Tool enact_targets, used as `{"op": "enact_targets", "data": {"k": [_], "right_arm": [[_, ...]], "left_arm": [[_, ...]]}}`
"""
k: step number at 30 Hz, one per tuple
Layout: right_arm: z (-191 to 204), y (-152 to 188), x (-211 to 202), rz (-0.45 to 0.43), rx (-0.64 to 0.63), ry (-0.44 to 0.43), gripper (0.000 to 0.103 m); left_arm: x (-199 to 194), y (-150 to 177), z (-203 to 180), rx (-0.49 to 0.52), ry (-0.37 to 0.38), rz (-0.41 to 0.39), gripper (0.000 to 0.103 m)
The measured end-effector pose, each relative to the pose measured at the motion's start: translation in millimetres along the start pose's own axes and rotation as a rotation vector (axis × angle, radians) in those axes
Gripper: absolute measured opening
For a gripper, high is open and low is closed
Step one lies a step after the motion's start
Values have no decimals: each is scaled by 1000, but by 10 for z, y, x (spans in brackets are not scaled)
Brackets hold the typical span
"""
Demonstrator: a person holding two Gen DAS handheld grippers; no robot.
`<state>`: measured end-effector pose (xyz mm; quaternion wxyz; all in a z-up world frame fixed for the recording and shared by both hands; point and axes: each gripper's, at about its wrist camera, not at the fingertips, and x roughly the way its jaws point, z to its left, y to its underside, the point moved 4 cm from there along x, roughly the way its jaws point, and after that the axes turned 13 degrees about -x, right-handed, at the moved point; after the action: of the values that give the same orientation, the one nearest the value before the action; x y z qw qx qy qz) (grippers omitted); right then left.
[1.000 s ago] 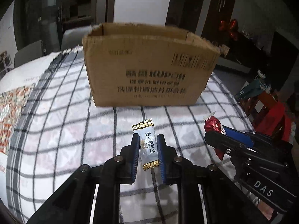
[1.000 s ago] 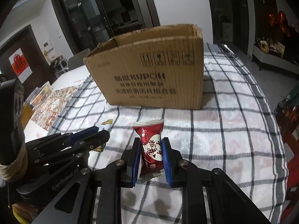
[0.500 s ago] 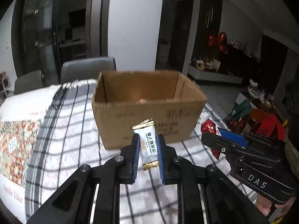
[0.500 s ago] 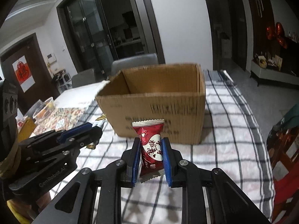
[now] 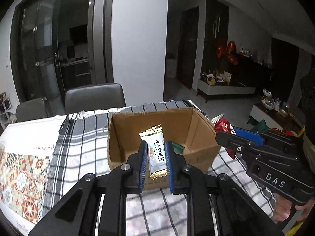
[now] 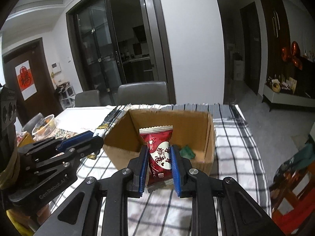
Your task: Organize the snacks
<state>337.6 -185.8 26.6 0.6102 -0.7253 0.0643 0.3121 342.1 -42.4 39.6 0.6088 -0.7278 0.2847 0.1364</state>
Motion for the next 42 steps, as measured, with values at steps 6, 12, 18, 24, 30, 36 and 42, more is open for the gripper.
{"op": "enact_targets", "data": {"k": [6, 12, 18, 24, 30, 36, 42], "right_arm": [[-64, -193, 192, 16, -19, 3, 24], [-180, -318, 424, 43, -39, 13, 24], [-291, -371, 601, 68, -40, 47, 24], [-430, -330, 629, 82, 8, 92, 50], [-353, -212, 289, 47, -13, 161, 50], [-157, 21, -262, -13, -19, 214, 59], [34, 283, -749, -51, 0, 240, 70]], "left_arm": [[242, -217, 30, 12, -9, 23, 19], [485, -388, 22, 11, 33, 59, 19], [733, -467, 31, 29, 18, 75, 20], [758, -473, 67, 18, -32, 55, 44], [426, -333, 87, 29, -90, 8, 49], [-103, -43, 41, 36, -126, -63, 57], [-581, 248, -11, 34, -144, -122, 78]]}}
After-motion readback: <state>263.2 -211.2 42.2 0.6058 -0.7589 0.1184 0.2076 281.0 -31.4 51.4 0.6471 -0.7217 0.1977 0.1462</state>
